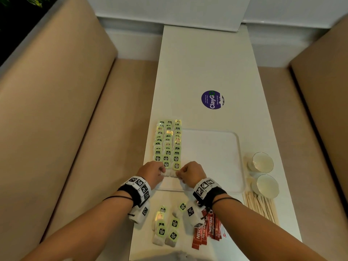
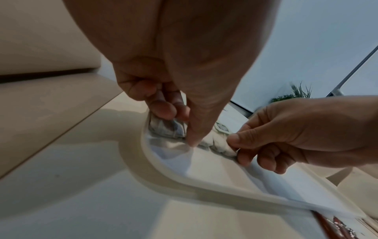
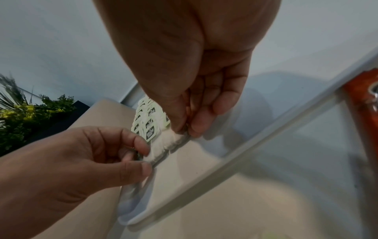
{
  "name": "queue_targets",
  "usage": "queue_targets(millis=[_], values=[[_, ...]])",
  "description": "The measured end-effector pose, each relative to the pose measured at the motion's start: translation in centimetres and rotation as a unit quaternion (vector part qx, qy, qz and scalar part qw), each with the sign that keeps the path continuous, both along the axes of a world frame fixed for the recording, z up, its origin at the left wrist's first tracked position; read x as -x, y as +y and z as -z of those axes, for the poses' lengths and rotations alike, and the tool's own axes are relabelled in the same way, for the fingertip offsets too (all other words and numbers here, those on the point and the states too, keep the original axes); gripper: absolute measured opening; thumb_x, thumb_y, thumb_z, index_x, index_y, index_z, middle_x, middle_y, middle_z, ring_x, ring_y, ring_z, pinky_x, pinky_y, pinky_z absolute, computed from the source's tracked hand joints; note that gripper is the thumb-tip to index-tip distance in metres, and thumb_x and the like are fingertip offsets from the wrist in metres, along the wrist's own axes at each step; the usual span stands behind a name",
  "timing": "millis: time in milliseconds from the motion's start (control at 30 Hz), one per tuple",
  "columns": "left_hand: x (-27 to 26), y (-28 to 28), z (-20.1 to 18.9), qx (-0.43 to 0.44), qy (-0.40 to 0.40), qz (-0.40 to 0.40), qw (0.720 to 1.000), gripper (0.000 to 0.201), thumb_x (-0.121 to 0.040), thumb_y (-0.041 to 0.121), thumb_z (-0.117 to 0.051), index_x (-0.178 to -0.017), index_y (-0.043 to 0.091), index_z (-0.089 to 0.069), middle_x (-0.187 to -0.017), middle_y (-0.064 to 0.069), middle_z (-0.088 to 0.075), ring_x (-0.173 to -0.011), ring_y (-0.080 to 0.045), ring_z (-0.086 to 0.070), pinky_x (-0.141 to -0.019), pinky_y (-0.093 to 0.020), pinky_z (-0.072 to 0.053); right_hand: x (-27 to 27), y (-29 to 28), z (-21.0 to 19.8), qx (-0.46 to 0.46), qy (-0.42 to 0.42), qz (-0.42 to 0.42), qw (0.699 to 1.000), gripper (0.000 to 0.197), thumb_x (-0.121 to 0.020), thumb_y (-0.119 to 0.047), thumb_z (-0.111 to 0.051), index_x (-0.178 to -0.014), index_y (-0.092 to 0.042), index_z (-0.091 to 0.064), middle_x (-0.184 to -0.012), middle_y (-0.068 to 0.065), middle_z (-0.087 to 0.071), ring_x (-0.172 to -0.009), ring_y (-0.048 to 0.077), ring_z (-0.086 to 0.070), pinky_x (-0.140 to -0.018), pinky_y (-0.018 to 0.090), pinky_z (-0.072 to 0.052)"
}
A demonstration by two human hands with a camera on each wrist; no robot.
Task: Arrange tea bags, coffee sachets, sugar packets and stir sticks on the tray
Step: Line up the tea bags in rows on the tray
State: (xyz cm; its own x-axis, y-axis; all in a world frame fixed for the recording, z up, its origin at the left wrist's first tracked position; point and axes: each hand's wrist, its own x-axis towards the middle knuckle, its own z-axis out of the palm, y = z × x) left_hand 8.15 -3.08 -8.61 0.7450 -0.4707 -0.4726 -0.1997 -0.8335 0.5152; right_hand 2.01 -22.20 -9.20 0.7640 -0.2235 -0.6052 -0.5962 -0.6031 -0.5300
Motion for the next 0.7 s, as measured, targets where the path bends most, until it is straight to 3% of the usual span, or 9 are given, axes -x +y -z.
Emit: queue_targets(millis=[167, 233, 333, 400, 500, 700], values=[[0.2, 0.4, -0.1, 0.017, 0.005, 0.005, 1.0, 0.022, -0.079, 0.019, -0.071, -0.073, 0.035, -0.057, -0.072, 0.011, -0.057, -0.068, -0.011, -0.055, -0.069, -0.028, -0.051, 0.4, -0.1, -0.7, 0.039, -0.006, -0.027, 0.999, 0.028, -0.087, -0.041, -0.073, -0.074, -0.016, -0.077, -0.069, 0.0, -0.07, -0.059, 0.012, -0.058, -0.057, 0.029, -0.049], [0.5, 0.7, -0.2, 0.019, 0.015, 0.025, 0.999, 0.018, -0.079, 0.023, -0.074, -0.076, 0.033, -0.059, -0.072, 0.01, -0.057, -0.065, -0.009, -0.054, -0.064, -0.025, -0.046, 0.9, -0.1, -0.9, 0.061, -0.014, -0.052, 0.997, 0.028, -0.088, -0.045, -0.07, -0.085, -0.018, -0.077, -0.082, 0.0, -0.073, -0.072, 0.015, -0.065, -0.064, 0.029, -0.05], [1.3, 1.3, -0.4, 0.018, 0.034, 0.038, 0.999, 0.012, -0.08, 0.032, -0.076, -0.08, 0.028, -0.065, -0.072, 0.008, -0.062, -0.065, -0.009, -0.057, -0.065, -0.027, -0.049, 2.0, 0.0, -1.4, 0.076, -0.044, -0.074, 0.993, 0.035, -0.09, -0.047, -0.066, -0.115, -0.022, -0.068, -0.103, -0.003, -0.071, -0.095, 0.016, -0.066, -0.078, 0.029, -0.05], [1.9, 1.7, -0.6, 0.012, 0.039, 0.045, 0.998, 0.013, -0.08, 0.036, -0.076, -0.08, 0.027, -0.067, -0.073, 0.007, -0.064, -0.066, -0.009, -0.058, -0.067, -0.028, -0.051, 2.8, 0.1, -1.9, 0.049, -0.064, -0.091, 0.993, 0.036, -0.091, -0.042, -0.067, -0.122, -0.023, -0.062, -0.099, -0.004, -0.071, -0.092, 0.014, -0.065, -0.08, 0.031, -0.052], [3.0, 2.4, -0.8, -0.001, 0.056, 0.081, 0.995, 0.015, -0.08, 0.039, -0.076, -0.083, 0.027, -0.068, -0.076, 0.006, -0.067, -0.065, -0.007, -0.058, -0.064, -0.024, -0.049, 4.3, 0.4, -2.8, 0.001, -0.061, -0.175, 0.983, 0.03, -0.091, -0.034, -0.069, -0.119, -0.024, -0.066, -0.094, -0.006, -0.071, -0.087, 0.011, -0.066, -0.087, 0.035, -0.055], [5.4, 3.7, -0.6, -0.035, 0.064, 0.111, 0.991, 0.032, -0.074, 0.049, -0.079, -0.09, 0.025, -0.065, -0.082, 0.007, -0.068, -0.069, -0.006, -0.059, -0.064, -0.021, -0.048, 6.5, 1.3, -2.9, -0.005, -0.01, -0.323, 0.946, 0.04, -0.089, -0.032, -0.073, -0.129, -0.026, -0.065, -0.107, -0.001, -0.071, -0.086, 0.009, -0.06, -0.079, 0.023, -0.047]])
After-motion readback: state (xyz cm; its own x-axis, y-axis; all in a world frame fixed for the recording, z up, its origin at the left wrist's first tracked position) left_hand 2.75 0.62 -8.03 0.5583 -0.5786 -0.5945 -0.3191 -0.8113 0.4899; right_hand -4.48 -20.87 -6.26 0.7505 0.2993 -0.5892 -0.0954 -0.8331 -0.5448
